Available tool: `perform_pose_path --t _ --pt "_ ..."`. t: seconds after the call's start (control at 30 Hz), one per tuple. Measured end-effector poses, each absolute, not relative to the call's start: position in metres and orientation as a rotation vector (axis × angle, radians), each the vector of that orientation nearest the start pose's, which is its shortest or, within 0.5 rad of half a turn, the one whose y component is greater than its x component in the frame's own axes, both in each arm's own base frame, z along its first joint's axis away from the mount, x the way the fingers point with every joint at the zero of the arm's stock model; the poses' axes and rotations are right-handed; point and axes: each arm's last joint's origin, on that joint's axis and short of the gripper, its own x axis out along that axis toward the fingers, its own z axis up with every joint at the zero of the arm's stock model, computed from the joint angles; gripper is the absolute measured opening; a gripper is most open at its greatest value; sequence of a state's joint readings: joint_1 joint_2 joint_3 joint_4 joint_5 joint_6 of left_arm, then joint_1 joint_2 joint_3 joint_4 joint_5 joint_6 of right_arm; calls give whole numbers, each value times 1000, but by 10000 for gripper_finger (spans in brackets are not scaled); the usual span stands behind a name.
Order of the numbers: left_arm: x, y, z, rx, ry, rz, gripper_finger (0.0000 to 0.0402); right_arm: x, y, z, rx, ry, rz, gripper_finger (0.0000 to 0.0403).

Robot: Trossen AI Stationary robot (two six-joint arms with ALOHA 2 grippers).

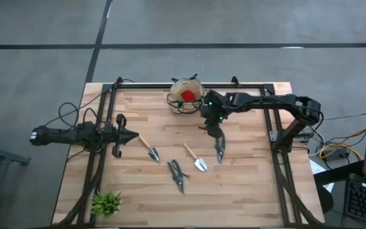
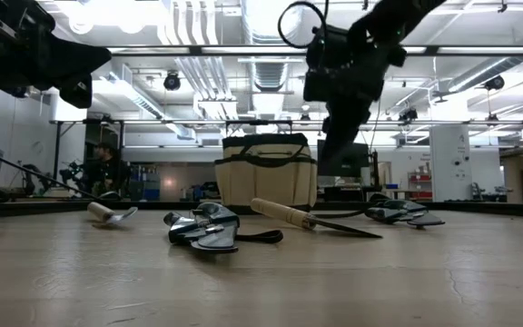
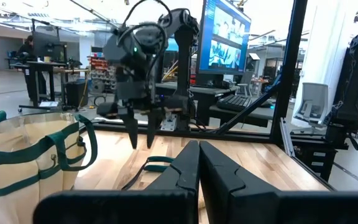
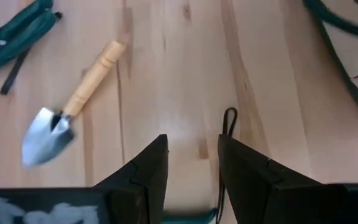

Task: Pick & Place Garden tools in Gardening bag
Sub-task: Put the top right shear scissors into the gardening bag

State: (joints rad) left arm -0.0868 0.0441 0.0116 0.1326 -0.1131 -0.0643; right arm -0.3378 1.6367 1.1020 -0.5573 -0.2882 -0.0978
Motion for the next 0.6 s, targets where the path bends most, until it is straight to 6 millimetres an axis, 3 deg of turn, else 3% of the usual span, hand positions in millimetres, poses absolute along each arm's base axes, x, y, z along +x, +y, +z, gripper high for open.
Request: perform_pose_path --t 0.27,0.6 --pt "99 -5 177 -74 -101 23 13 302 -102 181 219 979 -166 135" --pt "99 -5 177 -74 -101 23 13 296 -100 166 212 964 -180 146"
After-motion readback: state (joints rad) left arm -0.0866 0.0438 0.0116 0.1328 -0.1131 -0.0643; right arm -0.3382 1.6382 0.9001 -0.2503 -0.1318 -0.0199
